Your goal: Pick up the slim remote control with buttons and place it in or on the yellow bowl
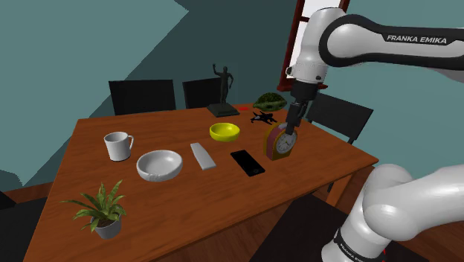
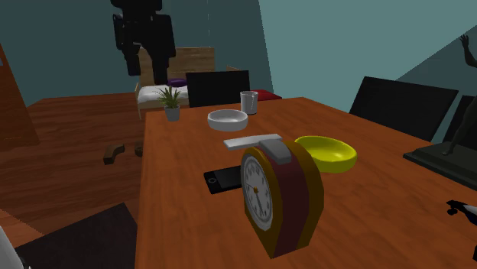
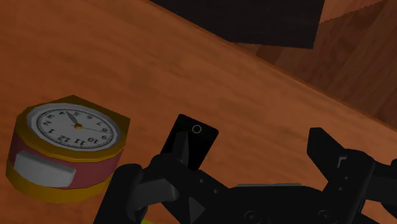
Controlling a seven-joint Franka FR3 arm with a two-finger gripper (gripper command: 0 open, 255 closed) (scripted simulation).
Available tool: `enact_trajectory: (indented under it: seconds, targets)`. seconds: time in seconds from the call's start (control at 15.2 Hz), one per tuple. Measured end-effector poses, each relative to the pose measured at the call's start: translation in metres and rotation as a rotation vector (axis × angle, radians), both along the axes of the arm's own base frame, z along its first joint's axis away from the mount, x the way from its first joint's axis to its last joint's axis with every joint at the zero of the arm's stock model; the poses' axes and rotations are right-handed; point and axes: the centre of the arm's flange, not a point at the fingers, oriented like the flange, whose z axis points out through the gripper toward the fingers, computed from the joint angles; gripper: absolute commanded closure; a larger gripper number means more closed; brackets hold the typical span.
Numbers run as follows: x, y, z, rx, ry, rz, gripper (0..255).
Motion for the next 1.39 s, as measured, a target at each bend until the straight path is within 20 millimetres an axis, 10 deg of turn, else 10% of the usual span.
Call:
enact_trajectory:
  seconds: [1.39]
  targets:
    - [0.204, 0.074, -0.125, -0.041, 0.008, -0.282, 0]
